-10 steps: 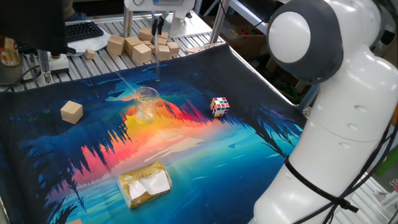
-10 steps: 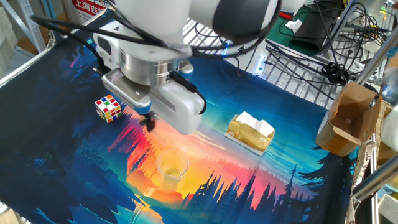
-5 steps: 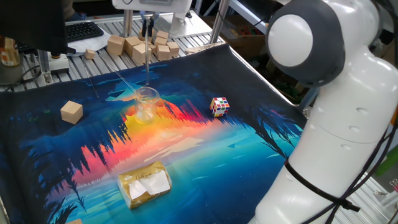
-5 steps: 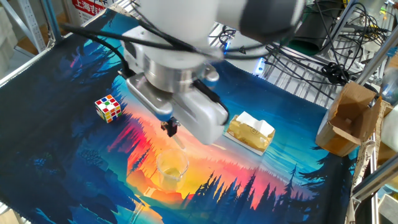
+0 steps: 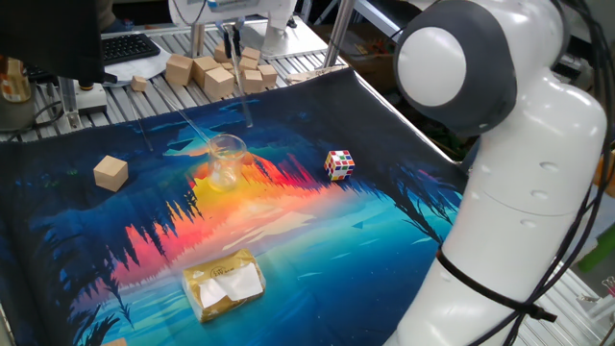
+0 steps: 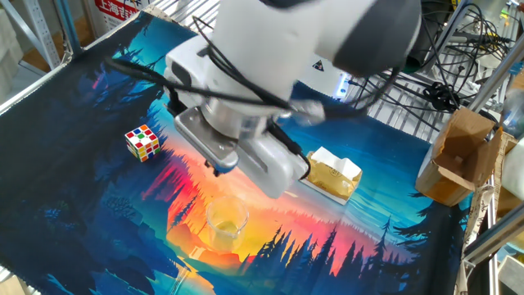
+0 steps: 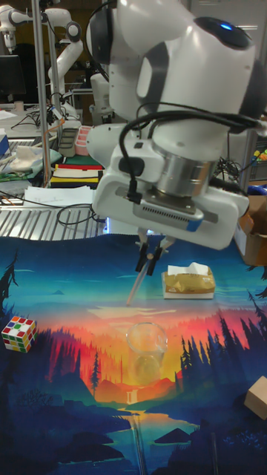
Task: Shake the test tube
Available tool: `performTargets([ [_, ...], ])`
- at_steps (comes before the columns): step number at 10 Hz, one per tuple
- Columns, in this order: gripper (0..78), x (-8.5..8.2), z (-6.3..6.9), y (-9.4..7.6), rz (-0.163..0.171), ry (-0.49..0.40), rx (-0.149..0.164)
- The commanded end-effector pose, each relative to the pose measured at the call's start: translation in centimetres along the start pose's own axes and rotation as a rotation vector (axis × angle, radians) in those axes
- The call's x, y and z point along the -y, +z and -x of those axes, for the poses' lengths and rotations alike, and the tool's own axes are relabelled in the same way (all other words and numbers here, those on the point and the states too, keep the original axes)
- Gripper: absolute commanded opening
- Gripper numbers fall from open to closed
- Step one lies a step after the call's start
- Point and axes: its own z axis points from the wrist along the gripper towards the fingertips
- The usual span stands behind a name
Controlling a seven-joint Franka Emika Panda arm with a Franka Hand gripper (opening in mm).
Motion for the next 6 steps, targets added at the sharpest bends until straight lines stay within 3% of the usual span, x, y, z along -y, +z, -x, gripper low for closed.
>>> performTargets([
  [1,1.1,0.65,0.90,0.86,0.238,0.233,0.147],
  [2,1.1,0.51,0.91,0.87,0.381,0.336,0.137],
  [3,1.1,0.36,0.82,0.77,0.477,0.406,0.123],
  [4,1.1,0.32,0.77,0.72,0.508,0.428,0.118],
  [5,1.1,0.20,0.65,0.58,0.579,0.478,0.097],
  [6,1.1,0.18,0.55,0.60,0.582,0.464,0.085],
])
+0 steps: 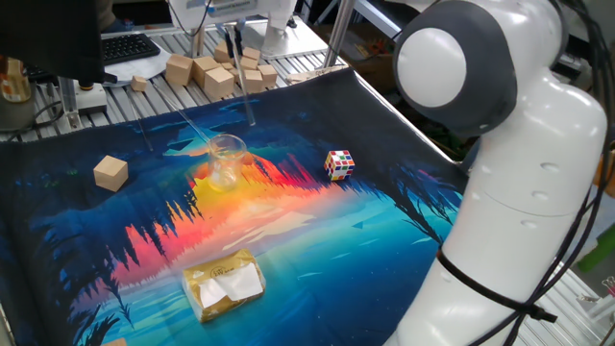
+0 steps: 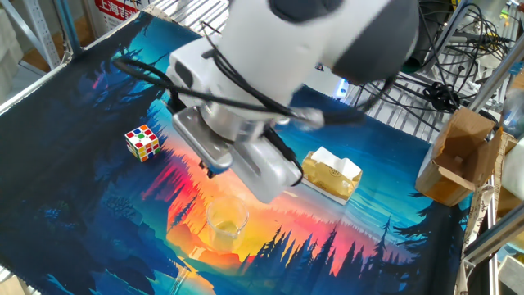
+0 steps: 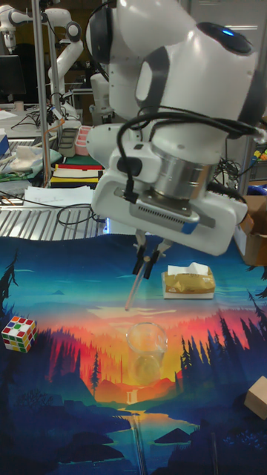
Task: Shake the test tube
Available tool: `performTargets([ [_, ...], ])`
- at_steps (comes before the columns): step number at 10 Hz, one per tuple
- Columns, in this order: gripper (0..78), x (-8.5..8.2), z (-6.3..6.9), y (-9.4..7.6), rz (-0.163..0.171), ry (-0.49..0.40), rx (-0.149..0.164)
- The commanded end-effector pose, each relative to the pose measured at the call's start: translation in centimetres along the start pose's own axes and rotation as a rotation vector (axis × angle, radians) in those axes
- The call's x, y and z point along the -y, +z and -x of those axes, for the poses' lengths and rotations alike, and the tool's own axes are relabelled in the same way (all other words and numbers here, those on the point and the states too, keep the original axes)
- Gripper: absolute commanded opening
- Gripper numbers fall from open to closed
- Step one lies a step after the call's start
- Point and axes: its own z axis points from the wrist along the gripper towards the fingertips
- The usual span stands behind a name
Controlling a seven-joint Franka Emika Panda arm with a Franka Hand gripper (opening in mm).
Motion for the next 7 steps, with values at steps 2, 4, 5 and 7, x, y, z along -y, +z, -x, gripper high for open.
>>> performTargets([
  [2,1.1,0.0,-0.2,0.3,0.483,0.284,-0.047],
  [4,1.1,0.0,-0.7,0.6,0.331,0.142,-0.083],
  [5,1.1,-0.2,-0.7,0.8,0.276,0.109,-0.064],
  [7,1.1,-0.8,-0.1,1.9,0.250,0.085,-0.039],
])
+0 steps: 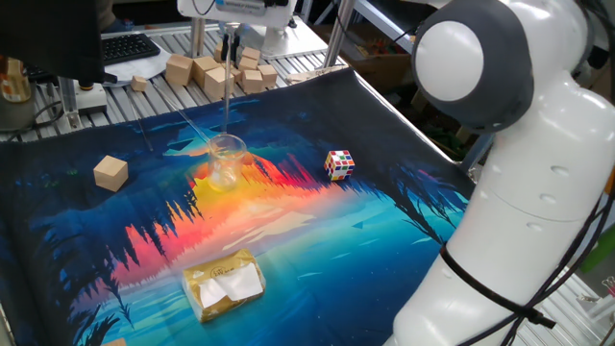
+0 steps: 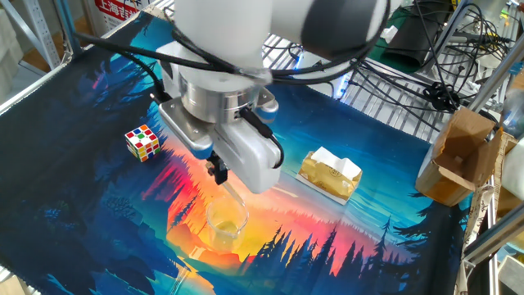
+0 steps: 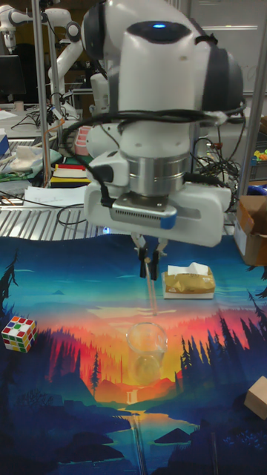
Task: Shake the test tube
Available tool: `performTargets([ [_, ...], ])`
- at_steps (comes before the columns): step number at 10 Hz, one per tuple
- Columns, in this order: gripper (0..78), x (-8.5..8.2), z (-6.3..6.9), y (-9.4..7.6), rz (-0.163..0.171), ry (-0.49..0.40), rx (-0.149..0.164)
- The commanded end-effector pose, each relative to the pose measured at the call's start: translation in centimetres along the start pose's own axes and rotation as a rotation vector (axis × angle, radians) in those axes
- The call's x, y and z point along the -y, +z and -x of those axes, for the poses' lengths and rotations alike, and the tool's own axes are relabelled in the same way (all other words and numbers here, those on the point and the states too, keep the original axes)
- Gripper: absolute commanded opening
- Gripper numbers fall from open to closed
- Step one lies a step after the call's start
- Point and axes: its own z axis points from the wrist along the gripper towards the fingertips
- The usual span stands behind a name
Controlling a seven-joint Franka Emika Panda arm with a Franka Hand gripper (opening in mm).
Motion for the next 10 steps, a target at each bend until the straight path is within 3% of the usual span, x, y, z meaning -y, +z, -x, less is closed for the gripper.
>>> performTargets([
  [1,1.1,-0.4,0.6,1.8,0.002,-0.022,0.013],
  [2,1.1,-0.3,0.8,2.0,-0.012,-0.033,0.018],
  [5,1.1,-0.1,0.9,2.5,-0.005,-0.035,0.017],
  [10,1.1,-0.9,0.4,5.2,-0.010,-0.035,0.039],
])
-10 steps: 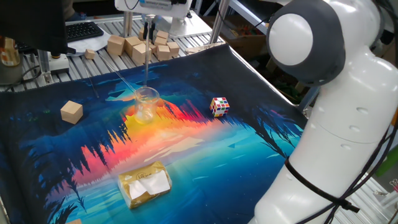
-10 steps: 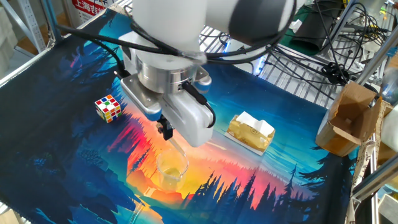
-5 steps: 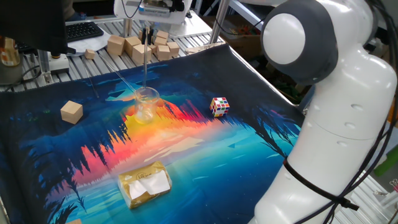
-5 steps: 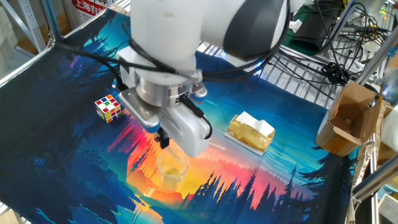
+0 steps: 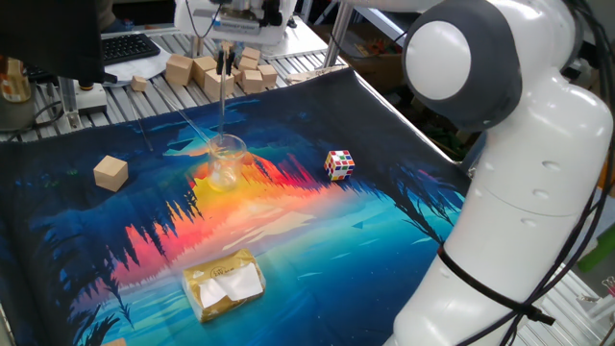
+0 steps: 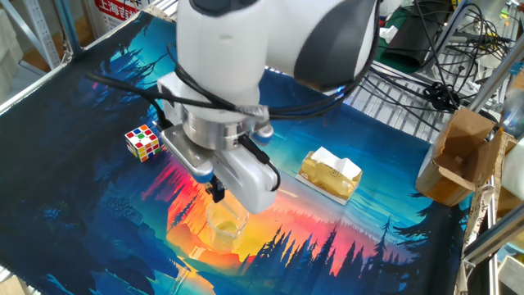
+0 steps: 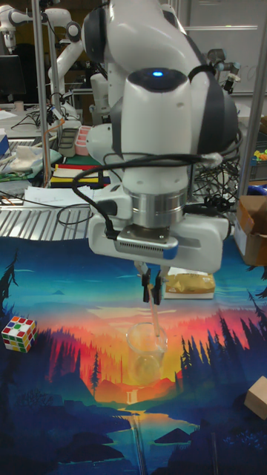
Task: Shake the test tube
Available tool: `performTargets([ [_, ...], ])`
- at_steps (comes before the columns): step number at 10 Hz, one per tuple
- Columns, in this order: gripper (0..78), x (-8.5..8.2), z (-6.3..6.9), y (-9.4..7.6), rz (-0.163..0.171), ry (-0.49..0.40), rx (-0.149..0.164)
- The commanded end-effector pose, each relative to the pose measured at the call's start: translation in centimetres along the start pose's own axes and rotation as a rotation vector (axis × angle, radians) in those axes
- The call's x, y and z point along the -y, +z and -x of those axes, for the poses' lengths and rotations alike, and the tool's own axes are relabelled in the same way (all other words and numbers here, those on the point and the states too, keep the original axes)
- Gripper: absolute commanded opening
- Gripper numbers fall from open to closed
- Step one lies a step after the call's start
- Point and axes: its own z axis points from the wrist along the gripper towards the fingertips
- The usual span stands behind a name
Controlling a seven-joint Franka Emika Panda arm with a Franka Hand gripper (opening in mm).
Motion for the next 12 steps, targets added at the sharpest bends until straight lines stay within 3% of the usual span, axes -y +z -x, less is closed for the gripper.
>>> performTargets([
  [1,1.1,-0.2,0.0,0.6,-0.005,-0.005,0.010],
  [3,1.1,-0.1,-0.1,1.5,-0.005,-0.006,0.011],
  [5,1.1,0.4,-0.3,3.6,-0.006,-0.026,0.022],
  [8,1.1,0.9,-0.3,4.6,-0.009,-0.036,0.021],
  [9,1.1,1.0,-0.8,5.8,-0.014,-0.037,0.026],
  [12,1.1,1.2,-1.7,6.6,-0.029,-0.038,0.031],
])
